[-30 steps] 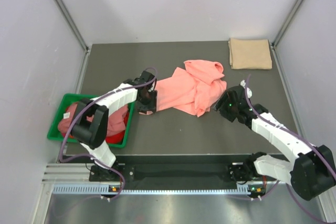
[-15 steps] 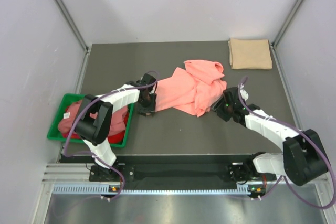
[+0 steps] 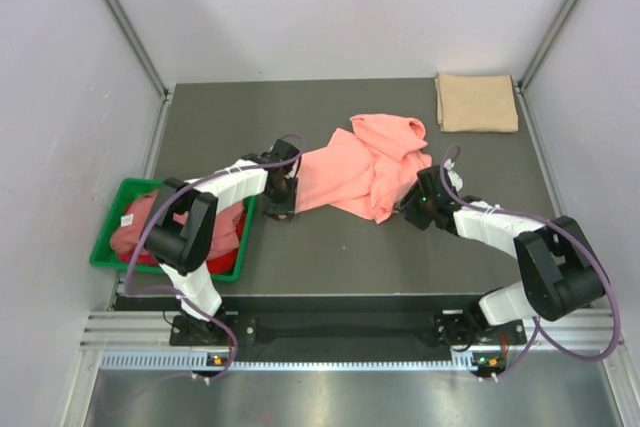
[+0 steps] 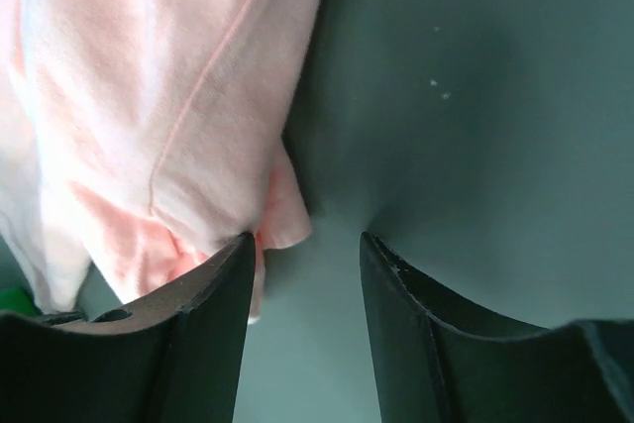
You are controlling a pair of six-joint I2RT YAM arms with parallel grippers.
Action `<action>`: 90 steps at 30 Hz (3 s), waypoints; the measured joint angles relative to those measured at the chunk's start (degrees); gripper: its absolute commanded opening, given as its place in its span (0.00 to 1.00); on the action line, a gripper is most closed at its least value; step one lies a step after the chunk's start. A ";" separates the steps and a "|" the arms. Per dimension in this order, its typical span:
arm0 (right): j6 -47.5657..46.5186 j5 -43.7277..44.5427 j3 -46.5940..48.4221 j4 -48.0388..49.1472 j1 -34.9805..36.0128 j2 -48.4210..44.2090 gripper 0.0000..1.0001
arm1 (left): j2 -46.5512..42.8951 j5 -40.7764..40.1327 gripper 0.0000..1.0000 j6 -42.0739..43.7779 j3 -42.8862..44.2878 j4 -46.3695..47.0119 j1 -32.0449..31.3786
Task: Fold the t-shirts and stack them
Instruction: Flatten the tshirt out
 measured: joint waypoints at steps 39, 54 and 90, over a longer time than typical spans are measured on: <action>-15.96 19.78 6.93 -35.80 -14.23 -20.24 0.40 | -7.17 -4.42 0.00 -0.87 4.26 -7.58 -2.10; -16.48 13.88 4.39 -31.50 -23.82 -17.38 0.49 | -7.15 -12.81 0.00 -0.90 9.70 -10.10 -2.21; -13.16 11.34 -0.35 -16.83 -28.26 -7.87 0.00 | -7.17 -9.29 0.00 0.15 11.76 -10.93 -2.21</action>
